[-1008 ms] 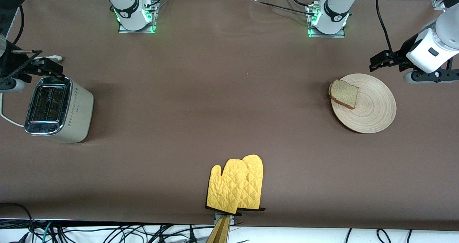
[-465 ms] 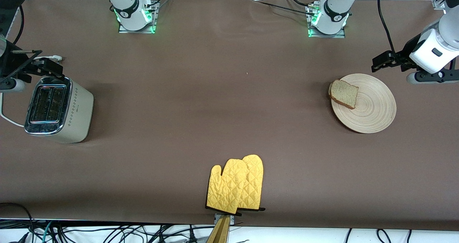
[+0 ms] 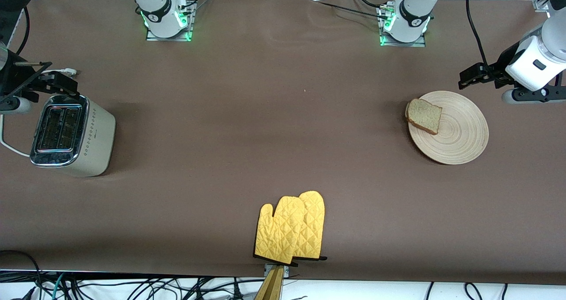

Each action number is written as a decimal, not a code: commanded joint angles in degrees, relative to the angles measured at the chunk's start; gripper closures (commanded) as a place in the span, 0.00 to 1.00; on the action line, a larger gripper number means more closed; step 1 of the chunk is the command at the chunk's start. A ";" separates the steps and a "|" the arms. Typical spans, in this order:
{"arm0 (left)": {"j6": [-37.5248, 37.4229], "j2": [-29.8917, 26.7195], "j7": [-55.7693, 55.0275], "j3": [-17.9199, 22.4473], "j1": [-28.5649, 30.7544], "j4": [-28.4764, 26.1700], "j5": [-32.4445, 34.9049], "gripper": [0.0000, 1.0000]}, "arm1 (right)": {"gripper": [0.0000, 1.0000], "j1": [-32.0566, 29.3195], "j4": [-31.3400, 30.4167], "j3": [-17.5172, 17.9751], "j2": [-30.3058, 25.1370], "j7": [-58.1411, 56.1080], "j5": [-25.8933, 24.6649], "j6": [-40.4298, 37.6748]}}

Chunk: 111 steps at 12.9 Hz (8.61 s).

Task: Move plate and put bread in toaster

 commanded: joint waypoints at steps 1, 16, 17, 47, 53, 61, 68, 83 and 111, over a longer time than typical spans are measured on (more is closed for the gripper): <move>0.90 -1.30 -0.27 -0.86 0.65 -1.25 1.45 0.00 | 0.00 -0.21 1.03 0.06 0.12 -0.45 0.04 -0.48; 0.72 -1.21 -0.18 -0.77 0.74 -1.25 1.45 0.00 | 0.00 -0.12 1.03 0.06 0.12 -0.45 0.04 -0.48; 0.72 -1.13 -0.18 -0.77 0.74 -1.25 1.45 0.00 | 0.00 -0.12 1.03 0.06 0.12 -0.45 0.04 -0.48; 1.95 41.57 38.83 -9.99 40.00 25.28 -4.62 0.00 | 0.00 -0.39 0.95 -0.03 0.12 -0.54 0.04 -0.74; 1.07 48.26 42.53 -10.18 42.57 25.46 -5.14 0.00 | 0.00 -0.39 0.94 -0.12 0.12 -0.62 0.04 -1.09; -1.02 52.92 50.79 -9.74 45.30 23.62 -10.41 0.00 | 0.00 -0.39 0.94 -0.20 0.12 -0.62 0.21 -1.01; -4.64 54.33 53.61 -9.82 46.53 21.07 -15.95 0.00 | 0.00 -0.12 1.03 -0.03 0.12 -0.62 0.22 -0.48; -4.11 56.79 60.01 -9.91 46.53 18.26 -18.77 0.55 | 0.00 -0.48 0.95 -0.29 0.12 -0.54 0.22 -0.92; -8.25 56.53 51.34 -13.26 30.48 18.35 -39.05 1.00 | 0.00 -0.47 0.94 -0.29 0.12 -0.54 0.22 -1.18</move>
